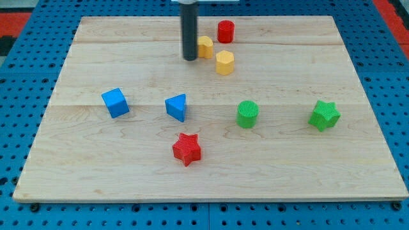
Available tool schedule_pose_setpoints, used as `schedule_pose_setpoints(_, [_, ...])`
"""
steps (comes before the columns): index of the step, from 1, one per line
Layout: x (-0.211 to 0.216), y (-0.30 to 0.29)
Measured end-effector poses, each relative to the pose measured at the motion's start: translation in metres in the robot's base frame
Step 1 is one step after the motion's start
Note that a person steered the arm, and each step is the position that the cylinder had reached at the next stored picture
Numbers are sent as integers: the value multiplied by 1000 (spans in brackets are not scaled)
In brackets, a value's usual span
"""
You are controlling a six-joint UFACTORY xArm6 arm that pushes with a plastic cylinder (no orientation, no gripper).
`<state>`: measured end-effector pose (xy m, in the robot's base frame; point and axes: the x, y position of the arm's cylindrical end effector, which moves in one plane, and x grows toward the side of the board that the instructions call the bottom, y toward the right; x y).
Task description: Adjust the yellow heart to form a vertical line
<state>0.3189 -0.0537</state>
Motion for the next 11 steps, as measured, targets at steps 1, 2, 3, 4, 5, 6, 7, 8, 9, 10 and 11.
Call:
schedule_pose_setpoints(1, [-9, -31])
schedule_pose_setpoints(2, [-33, 11])
schedule_pose_setpoints(3, [-35, 47])
schedule_pose_setpoints(4, [-35, 70])
schedule_pose_setpoints(5, [-35, 19])
schedule_pose_setpoints(6, [-30, -60])
schedule_pose_setpoints(7, [9, -54])
schedule_pose_setpoints(8, [31, 27])
schedule_pose_setpoints(9, [59, 87])
schedule_pose_setpoints(10, [63, 131])
schedule_pose_setpoints(11, [21, 142])
